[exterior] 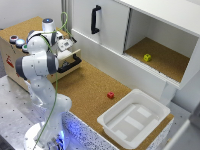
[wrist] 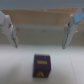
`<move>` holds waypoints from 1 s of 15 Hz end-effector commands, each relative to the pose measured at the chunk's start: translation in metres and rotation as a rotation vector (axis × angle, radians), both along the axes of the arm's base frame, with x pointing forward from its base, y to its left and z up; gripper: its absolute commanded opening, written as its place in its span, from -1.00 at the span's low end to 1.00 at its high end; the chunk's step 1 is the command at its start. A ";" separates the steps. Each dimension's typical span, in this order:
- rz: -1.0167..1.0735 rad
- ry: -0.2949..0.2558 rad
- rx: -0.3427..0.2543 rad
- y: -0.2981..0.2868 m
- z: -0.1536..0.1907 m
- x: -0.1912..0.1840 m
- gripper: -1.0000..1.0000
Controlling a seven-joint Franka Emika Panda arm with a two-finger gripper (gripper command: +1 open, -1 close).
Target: Turn off the blue led light
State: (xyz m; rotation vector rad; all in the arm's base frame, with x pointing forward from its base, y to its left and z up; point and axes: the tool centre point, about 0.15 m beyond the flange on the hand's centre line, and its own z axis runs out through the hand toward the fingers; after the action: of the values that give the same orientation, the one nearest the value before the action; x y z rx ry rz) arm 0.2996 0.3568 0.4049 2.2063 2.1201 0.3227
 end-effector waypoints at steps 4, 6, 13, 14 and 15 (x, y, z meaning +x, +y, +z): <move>-0.136 -0.081 -0.155 0.064 0.127 -0.092 1.00; -0.212 -0.081 -0.154 0.083 0.137 -0.113 1.00; -0.422 0.052 0.008 0.148 0.120 -0.181 1.00; -0.415 0.050 0.016 0.159 0.119 -0.187 1.00; -0.414 0.052 0.027 0.168 0.117 -0.189 1.00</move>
State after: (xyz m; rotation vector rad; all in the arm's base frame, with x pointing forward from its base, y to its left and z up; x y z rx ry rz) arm 0.1297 0.4605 0.5183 2.5590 1.7190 0.4004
